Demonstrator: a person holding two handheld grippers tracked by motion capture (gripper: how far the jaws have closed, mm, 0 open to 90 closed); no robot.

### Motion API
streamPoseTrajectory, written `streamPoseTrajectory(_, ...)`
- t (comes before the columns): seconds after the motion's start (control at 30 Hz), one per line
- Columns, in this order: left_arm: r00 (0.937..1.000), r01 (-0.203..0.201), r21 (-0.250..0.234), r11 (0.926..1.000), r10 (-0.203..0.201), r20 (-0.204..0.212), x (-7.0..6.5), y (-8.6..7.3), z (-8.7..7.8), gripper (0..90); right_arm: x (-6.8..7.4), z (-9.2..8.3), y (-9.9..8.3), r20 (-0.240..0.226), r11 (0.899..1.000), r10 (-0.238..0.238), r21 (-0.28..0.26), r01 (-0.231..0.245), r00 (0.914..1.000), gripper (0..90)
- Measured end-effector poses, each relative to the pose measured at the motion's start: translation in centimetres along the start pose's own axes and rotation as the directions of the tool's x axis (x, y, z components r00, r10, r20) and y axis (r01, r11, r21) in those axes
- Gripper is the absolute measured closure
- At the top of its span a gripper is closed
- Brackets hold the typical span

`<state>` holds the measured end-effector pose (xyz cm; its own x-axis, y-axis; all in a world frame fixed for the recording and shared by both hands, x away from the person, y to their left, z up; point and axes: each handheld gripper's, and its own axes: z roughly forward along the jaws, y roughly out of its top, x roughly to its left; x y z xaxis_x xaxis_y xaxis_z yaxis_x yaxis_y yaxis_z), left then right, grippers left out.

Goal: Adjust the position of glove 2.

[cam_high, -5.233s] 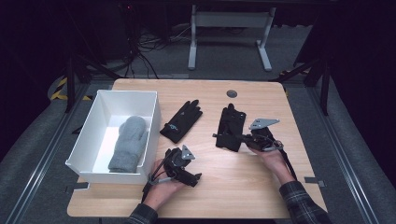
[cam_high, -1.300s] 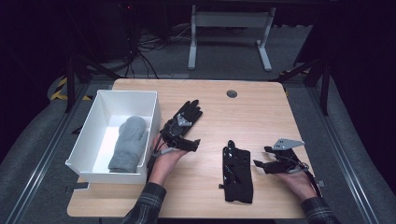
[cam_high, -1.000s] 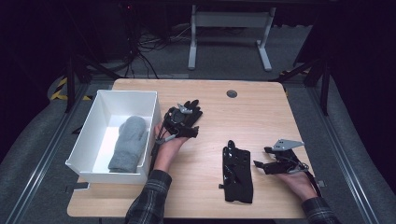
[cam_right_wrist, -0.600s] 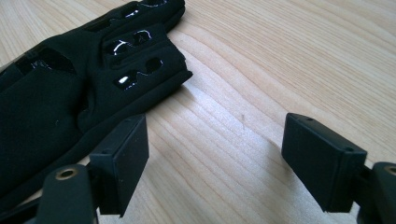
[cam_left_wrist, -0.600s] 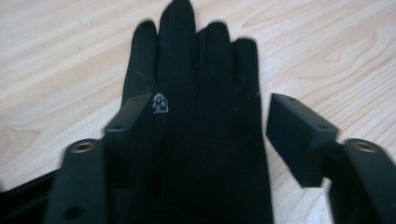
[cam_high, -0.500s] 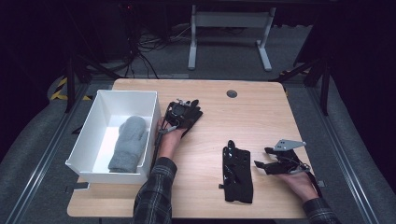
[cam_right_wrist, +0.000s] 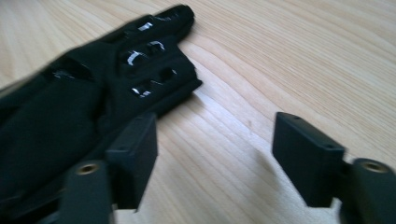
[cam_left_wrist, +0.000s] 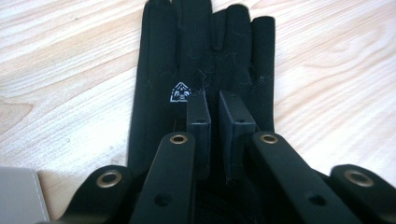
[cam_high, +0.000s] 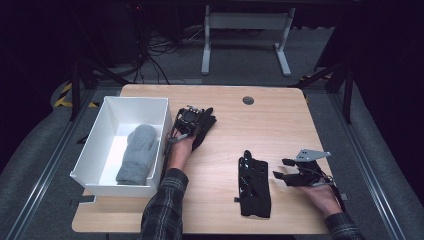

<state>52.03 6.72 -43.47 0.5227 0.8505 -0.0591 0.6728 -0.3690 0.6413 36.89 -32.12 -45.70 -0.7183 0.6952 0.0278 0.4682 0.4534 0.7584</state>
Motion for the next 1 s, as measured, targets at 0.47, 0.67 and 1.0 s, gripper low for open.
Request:
streamPoseTrajectory(0.47,0.9925,-0.014,-0.032,0.9994,0.018,0.121,-3.2,-0.8,-3.8,84.8,2.4,-1.4,-0.1,-0.167,0.997,-0.075,0.023,0.079,0.9831,90.0)
streamPoseTrajectory(0.67,0.9864,-0.026,-0.051,0.9984,0.033,0.161,-4.1,-1.3,-5.3,84.8,4.2,-1.2,-0.8,-0.269,0.99,-0.111,0.057,0.131,0.9569,90.0)
streamPoseTrajectory(1.0,0.9844,-0.048,-0.049,0.9976,0.056,0.167,-4.8,-1.4,-6.0,85.0,6.2,0.6,0.0,-0.343,0.981,-0.144,0.072,0.179,0.9283,90.0)
